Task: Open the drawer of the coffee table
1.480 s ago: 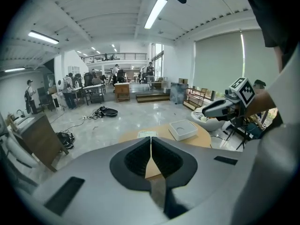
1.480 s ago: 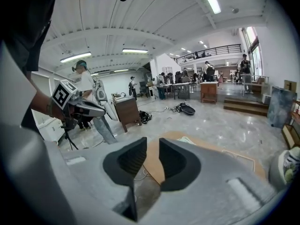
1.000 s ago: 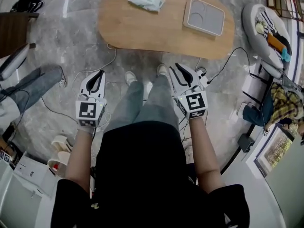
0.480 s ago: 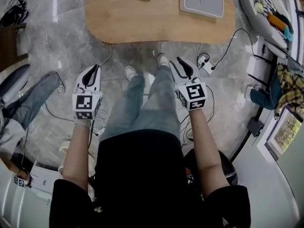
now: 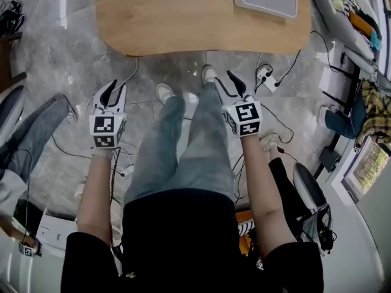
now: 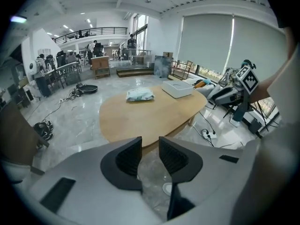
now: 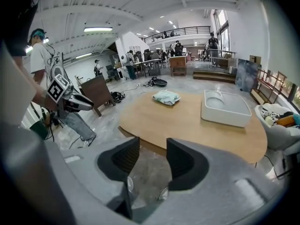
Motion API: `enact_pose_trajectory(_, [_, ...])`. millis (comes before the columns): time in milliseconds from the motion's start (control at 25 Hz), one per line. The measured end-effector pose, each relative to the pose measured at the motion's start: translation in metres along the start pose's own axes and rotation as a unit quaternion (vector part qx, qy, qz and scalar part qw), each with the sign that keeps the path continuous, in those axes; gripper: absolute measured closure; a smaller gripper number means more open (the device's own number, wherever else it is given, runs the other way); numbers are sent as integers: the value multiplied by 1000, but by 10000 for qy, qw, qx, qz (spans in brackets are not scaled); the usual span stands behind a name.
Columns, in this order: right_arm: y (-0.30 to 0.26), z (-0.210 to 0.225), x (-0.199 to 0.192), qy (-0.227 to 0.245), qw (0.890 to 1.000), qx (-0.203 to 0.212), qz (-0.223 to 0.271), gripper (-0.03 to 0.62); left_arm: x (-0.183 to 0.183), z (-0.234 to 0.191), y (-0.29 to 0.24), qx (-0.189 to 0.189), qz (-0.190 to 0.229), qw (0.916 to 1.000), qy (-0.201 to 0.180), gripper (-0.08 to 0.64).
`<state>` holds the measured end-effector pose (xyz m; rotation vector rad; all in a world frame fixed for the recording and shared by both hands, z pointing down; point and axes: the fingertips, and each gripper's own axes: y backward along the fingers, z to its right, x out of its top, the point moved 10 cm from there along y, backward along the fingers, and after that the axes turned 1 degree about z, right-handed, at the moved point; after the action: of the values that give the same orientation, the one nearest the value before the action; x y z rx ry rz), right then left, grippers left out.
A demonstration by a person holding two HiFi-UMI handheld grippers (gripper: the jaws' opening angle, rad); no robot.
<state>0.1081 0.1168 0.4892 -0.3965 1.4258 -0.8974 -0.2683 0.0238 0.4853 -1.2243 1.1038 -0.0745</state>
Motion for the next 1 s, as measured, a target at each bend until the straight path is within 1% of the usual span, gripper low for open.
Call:
enact_pose_trajectory(200, [-31, 12, -24, -1, 9998, -47, -195, 372, -23, -7, -26, -8, -262, 9996, -103, 406])
enact_pose_trajectory(400, [-77, 26, -54, 139, 9988, -59, -470, 325, -52, -18, -72, -229, -459, 9986, -92, 376])
enact_pose_trajectory(520, [-97, 34, -69, 85, 9983, -125, -568, 301, -63, -23, -92, -286, -528, 9981, -99, 361])
enact_pose_trajectory(640, [-115, 44, -83, -9, 9977, -210, -648, 282, -70, -30, -112, -199, -576, 9981, -90, 346])
enact_pose_trajectory(720, [-128, 55, -92, -56, 9975, -225, -670, 279, -77, -33, -128, -196, -692, 9974, -58, 333])
enact_pose_trajectory(840, [-151, 69, -110, -25, 9969, -202, -759, 270, -89, -34, -156, -217, -846, 9961, -131, 318])
enact_pose_trajectory(1000, [-176, 76, -125, -13, 9965, -208, -815, 261, -106, -41, -179, -203, -1015, 9945, -183, 304])
